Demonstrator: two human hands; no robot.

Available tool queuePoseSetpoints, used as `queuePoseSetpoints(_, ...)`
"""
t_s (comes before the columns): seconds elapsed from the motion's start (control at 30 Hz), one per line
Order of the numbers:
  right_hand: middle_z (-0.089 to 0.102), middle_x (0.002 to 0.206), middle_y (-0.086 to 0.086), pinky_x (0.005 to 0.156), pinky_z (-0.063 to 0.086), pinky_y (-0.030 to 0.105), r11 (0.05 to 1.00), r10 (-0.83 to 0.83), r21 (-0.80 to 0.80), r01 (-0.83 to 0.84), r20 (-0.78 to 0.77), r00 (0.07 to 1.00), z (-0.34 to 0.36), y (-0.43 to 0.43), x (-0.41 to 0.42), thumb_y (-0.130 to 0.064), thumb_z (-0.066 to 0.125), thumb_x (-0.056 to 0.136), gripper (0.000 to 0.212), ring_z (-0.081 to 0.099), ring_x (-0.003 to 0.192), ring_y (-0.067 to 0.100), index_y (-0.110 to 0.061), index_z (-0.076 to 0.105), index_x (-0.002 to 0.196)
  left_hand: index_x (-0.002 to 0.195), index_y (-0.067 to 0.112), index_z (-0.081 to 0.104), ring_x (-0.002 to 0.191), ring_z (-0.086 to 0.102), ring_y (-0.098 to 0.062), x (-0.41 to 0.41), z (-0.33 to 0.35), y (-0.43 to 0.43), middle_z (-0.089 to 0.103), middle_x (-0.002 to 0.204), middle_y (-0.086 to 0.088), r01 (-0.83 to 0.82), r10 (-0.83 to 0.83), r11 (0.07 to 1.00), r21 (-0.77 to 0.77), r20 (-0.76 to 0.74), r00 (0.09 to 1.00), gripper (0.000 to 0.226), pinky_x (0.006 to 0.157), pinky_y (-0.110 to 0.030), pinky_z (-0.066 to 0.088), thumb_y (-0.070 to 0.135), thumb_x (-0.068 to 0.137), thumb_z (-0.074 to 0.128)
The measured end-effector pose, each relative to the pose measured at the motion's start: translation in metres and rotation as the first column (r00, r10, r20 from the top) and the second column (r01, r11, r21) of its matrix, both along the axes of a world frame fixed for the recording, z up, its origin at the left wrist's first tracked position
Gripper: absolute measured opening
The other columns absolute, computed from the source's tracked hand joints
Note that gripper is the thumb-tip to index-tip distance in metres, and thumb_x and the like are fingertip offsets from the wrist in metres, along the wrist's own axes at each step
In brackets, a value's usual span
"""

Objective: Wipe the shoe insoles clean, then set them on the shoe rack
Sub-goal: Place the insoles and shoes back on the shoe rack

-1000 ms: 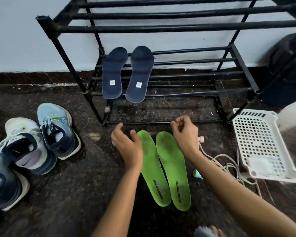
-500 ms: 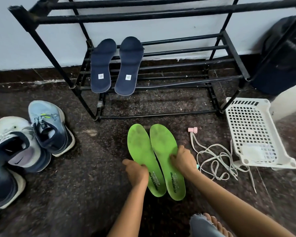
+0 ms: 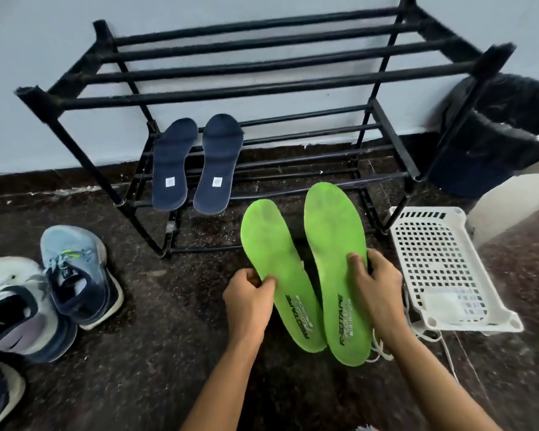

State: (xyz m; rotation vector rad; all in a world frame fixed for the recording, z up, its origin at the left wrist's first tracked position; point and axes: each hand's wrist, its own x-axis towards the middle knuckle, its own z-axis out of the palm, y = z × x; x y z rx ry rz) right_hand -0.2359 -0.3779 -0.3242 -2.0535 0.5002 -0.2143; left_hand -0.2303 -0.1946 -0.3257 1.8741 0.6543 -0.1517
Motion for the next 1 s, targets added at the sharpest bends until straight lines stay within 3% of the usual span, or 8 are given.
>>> queuePoseSetpoints(0.13,0.064,0.072,0.015,0.045,0.041,0.021,0.999,-0.019,0.037,0.017,0.059,0.998,0.048,-0.017,0.02,-0.026,0.052,0.095,0.021,0.05,0.053,0.027,-0.013,0.061,0.082,0.091,0.016,0.065,0.077,0.066,-0.013,-0.004,0.019,-0.015,0.07,0.086,0.0,0.002,-0.002,0.997,-0.075,0.0,1.0,0.013,0.069,-0.026,0.05,0.017,0.082,0.074)
queuePoseSetpoints(0.37,0.067,0.073,0.012,0.066,0.054,0.042,0.999,-0.043,-0.014,0.045,0.105,0.994,0.087,-0.042,0.07,-0.035,0.058,0.088,0.027,0.064,0.071,0.031,-0.01,0.065,0.08,0.084,0.016,0.07,0.073,0.07,-0.016,0.01,0.057,-0.037,0.074,0.078,0.001,0.044,-0.02,0.988,-0.151,0.157,0.987,0.008,0.073,-0.033,0.058,0.011,0.08,0.075)
queuePoseSetpoints(0.47,0.067,0.078,0.003,0.074,0.053,0.036,0.998,-0.066,-0.016,0.068,0.125,0.99,0.088,-0.05,0.099,-0.036,0.063,0.085,0.019,0.064,0.077,0.021,-0.018,0.067,0.091,0.089,0.01,0.07,0.08,0.07,-0.02,0.053,0.071,-0.037,0.073,0.085,-0.003,0.045,-0.015,0.99,-0.132,0.219,0.976,0.01,0.075,-0.03,0.054,0.012,0.081,0.075)
queuePoseSetpoints(0.53,0.066,0.078,0.0,0.075,0.052,0.032,0.997,-0.075,0.004,0.075,0.13,0.989,0.087,-0.05,0.119,-0.033,0.064,0.085,0.019,0.063,0.078,0.017,-0.018,0.066,0.096,0.081,0.013,0.07,0.081,0.069,-0.021,0.089,0.08,-0.037,0.073,0.083,-0.002,0.063,-0.04,0.994,-0.085,0.254,0.966,0.005,0.075,-0.029,0.053,0.013,0.081,0.075)
queuePoseSetpoints(0.67,0.062,0.078,-0.004,0.063,0.048,0.02,0.998,-0.068,0.013,0.067,0.112,0.991,0.083,-0.046,0.157,-0.029,0.06,0.089,0.023,0.06,0.072,0.011,-0.012,0.065,0.103,0.069,0.005,0.067,0.066,0.061,-0.019,0.157,0.088,-0.035,0.067,0.071,-0.003,0.063,-0.058,0.998,-0.006,0.297,0.953,0.012,0.061,-0.028,0.05,0.006,0.079,0.073)
queuePoseSetpoints(0.77,0.067,0.094,0.008,0.076,0.045,0.025,0.997,-0.057,-0.049,0.062,0.104,0.993,0.083,-0.042,0.184,-0.026,0.054,0.093,0.027,0.062,0.09,0.024,-0.004,0.065,0.103,0.08,0.007,0.062,0.069,0.054,-0.019,0.202,0.086,-0.031,0.061,0.079,-0.007,0.037,-0.047,0.998,0.045,0.243,0.969,0.009,0.051,-0.025,0.038,0.005,0.079,0.071)
queuePoseSetpoints(0.9,0.066,0.108,0.015,0.064,0.036,0.011,0.997,-0.041,-0.066,0.049,0.108,0.993,0.084,-0.036,0.209,-0.021,0.052,0.094,0.031,0.058,0.084,0.021,0.002,0.063,0.113,0.101,0.004,0.057,0.09,0.061,-0.027,0.235,0.079,-0.026,0.056,0.107,-0.012,0.039,-0.064,0.987,0.156,0.158,0.985,0.025,0.067,-0.029,0.047,0.009,0.082,0.073)
queuePoseSetpoints(1.0,0.067,0.101,0.017,0.075,0.042,0.021,0.995,-0.014,-0.099,0.022,0.085,0.996,0.078,-0.035,0.218,-0.018,0.055,0.092,0.025,0.061,0.09,0.027,0.003,0.063,0.105,0.088,0.002,0.056,0.093,0.064,-0.028,0.245,0.069,-0.026,0.058,0.106,-0.013,0.079,-0.108,0.971,0.226,0.121,0.987,0.021,0.07,-0.031,0.051,0.012,0.084,0.073)
